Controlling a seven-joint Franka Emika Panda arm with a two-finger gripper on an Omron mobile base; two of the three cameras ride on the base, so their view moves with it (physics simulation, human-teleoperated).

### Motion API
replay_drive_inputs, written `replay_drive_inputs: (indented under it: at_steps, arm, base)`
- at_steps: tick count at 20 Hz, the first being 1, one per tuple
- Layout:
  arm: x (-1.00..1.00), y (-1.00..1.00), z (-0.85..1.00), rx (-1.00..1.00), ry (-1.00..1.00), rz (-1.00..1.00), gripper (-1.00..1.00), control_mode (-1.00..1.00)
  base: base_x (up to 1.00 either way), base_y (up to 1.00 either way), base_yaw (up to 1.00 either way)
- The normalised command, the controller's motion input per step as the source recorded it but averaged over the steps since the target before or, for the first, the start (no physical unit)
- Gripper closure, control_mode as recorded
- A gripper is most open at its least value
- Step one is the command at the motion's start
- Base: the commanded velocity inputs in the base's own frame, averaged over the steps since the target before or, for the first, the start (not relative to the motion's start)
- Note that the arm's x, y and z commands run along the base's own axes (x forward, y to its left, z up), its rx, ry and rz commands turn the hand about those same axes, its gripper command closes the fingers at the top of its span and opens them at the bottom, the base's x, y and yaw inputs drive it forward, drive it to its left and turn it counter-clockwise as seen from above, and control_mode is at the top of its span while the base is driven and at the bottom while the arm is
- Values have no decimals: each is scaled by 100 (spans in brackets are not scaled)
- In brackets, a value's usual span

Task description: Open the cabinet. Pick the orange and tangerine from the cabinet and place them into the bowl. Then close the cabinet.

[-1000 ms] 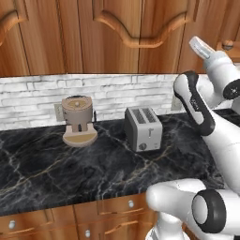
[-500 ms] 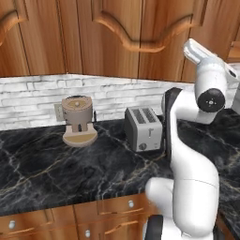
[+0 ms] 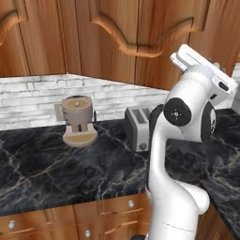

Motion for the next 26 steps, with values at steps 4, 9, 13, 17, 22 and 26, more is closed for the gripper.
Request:
replay_drive_inputs:
  at_steps: [4, 9, 13, 17, 22, 26]
  arm:
    - [-100, 82, 19, -5, 6, -22, 100, -100]
    - [-94, 67, 2, -6, 6, -23, 100, -100]
    - [-4, 24, -3, -7, 2, -6, -100, -100]
    - [-33, 5, -1, 0, 0, 0, -100, -100]
    - [-83, 9, -14, 0, 4, 0, -100, -100]
    - [-100, -1, -1, 3, 13, 0, -100, -100]
  base:
    - [0, 0, 0]
    - [0, 0, 0]
    - [0, 0, 0]
    - [0, 0, 0]
    - [0, 0, 0]
    - [0, 0, 0]
